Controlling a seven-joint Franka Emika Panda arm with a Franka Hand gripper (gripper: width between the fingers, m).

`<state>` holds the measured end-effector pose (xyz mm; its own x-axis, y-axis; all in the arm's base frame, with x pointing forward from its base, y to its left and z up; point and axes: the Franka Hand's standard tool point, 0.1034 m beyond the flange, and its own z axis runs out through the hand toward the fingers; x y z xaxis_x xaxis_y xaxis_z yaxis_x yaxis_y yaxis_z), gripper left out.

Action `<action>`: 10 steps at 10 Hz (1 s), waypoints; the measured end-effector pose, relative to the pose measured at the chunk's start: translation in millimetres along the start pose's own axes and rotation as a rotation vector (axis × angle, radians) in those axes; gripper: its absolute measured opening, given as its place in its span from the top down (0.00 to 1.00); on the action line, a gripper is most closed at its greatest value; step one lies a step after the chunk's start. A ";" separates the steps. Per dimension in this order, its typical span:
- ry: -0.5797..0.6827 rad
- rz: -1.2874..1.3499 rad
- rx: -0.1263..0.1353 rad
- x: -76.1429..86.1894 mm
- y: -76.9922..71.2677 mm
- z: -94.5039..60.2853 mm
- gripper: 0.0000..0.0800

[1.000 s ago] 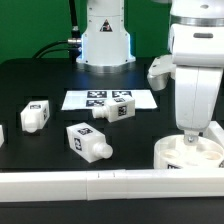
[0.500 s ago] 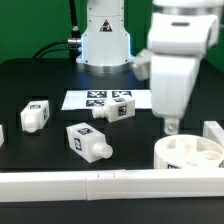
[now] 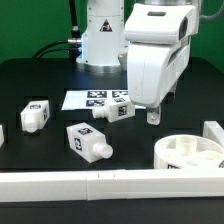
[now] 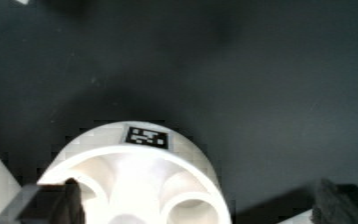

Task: Assemble stool

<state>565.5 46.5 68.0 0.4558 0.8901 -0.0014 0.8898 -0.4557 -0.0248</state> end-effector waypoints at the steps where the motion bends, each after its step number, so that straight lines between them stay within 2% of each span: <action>1: 0.004 0.062 0.006 -24.0 8.1 3.8 0.19; 2: 0.000 0.097 0.000 -48.7 17.6 7.5 0.19; 3: -0.002 0.096 -0.002 -63.6 23.8 10.4 0.19; 4: -0.026 0.069 0.047 -71.6 24.6 7.9 0.19; 7: -0.026 0.076 0.045 -72.6 27.7 8.8 0.19; 10: -0.019 0.177 0.064 -97.0 33.9 33.9 0.19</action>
Offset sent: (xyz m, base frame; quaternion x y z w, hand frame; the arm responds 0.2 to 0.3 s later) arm 0.0086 -0.0266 0.0063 0.1041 -0.0062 -0.0602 0.9927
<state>550.7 -54.9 33.4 0.6044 0.7961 -0.0301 0.7920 -0.6045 -0.0859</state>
